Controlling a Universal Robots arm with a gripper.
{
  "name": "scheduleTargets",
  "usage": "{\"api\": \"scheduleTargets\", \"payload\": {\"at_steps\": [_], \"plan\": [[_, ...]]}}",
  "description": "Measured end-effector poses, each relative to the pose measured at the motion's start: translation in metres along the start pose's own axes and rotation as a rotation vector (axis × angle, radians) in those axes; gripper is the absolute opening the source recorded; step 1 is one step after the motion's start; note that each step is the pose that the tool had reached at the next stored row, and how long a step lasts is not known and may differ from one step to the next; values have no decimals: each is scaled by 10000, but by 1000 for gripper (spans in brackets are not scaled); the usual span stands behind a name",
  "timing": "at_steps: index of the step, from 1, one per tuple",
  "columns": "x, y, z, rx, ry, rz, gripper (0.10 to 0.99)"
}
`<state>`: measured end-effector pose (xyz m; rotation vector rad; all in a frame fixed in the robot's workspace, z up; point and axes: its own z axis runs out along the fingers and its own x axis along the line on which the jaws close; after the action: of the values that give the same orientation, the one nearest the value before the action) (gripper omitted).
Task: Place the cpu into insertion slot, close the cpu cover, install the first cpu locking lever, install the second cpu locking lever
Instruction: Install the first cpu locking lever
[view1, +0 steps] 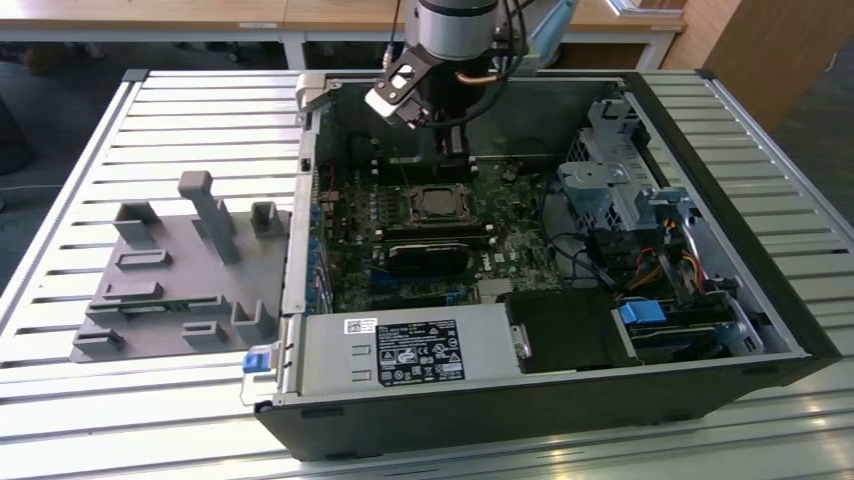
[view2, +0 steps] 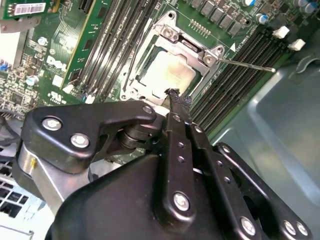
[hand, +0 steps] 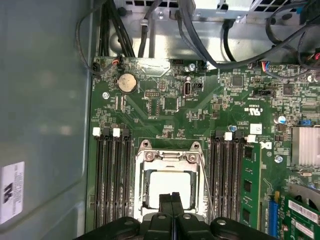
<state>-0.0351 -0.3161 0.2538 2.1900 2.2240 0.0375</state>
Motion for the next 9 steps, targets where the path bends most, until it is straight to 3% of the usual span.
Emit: {"api": "scheduleTargets", "payload": {"at_steps": [5, 9], "plan": [[0, 3, -108, 0, 1, 0, 118], [1, 4, -118, 0, 10, -273, 118]]}}
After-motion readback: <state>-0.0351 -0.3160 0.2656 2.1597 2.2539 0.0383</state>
